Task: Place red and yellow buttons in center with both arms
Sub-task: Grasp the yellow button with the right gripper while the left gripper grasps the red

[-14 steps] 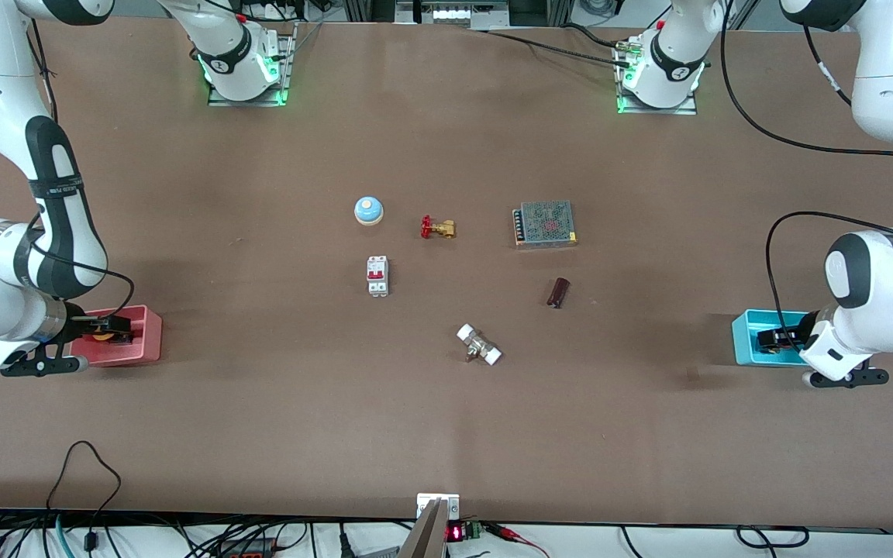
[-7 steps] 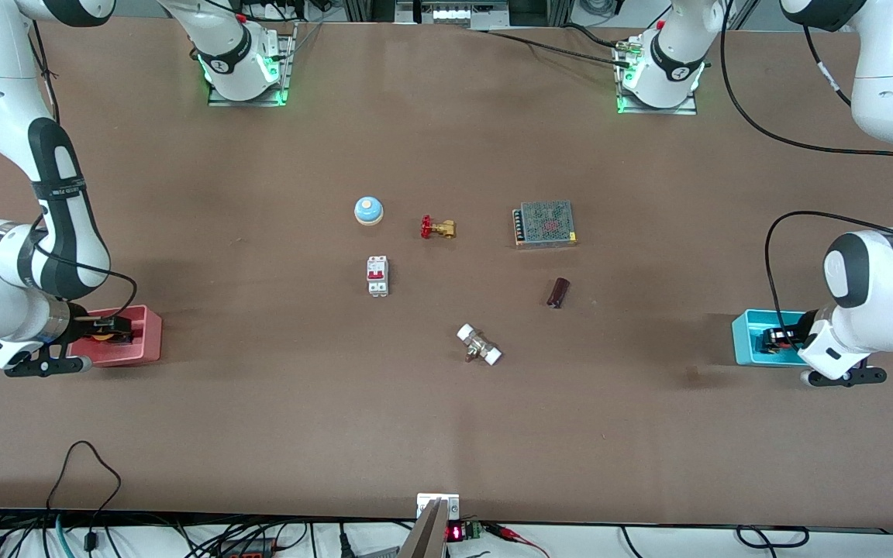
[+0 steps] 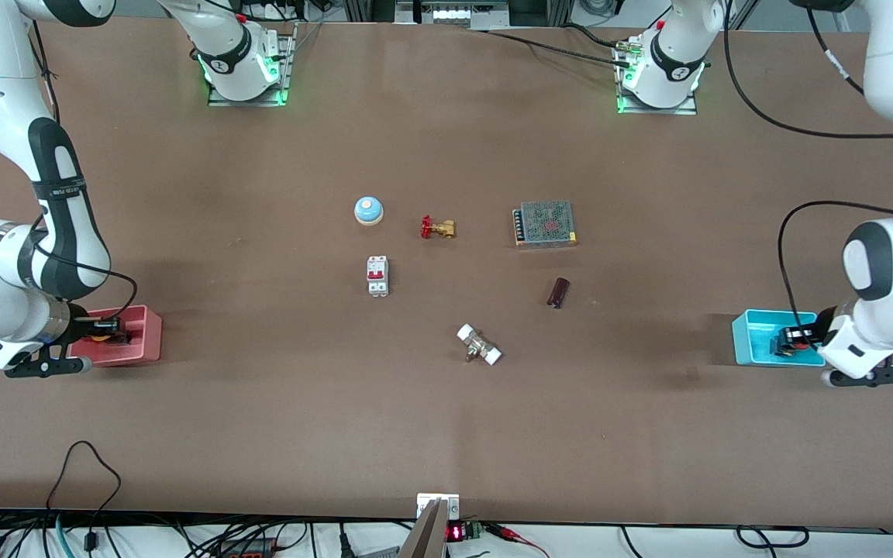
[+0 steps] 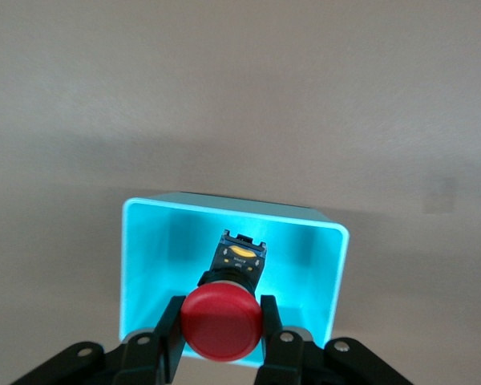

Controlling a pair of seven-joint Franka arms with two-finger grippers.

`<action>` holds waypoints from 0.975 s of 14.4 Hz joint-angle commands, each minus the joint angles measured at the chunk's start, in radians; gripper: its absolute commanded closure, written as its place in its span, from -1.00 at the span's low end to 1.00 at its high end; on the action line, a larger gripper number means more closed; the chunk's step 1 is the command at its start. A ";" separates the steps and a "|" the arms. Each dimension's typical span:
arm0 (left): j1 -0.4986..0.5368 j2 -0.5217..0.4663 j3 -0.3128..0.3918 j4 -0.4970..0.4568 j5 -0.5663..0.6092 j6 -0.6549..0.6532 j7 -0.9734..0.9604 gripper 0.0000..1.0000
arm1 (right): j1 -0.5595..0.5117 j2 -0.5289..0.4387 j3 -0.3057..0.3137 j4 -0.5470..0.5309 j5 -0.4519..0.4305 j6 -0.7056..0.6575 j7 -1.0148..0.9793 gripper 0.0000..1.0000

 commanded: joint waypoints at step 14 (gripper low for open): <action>-0.245 -0.065 -0.123 -0.012 0.005 -0.133 -0.463 0.67 | 0.198 -0.191 0.018 0.129 0.014 -0.443 0.223 0.25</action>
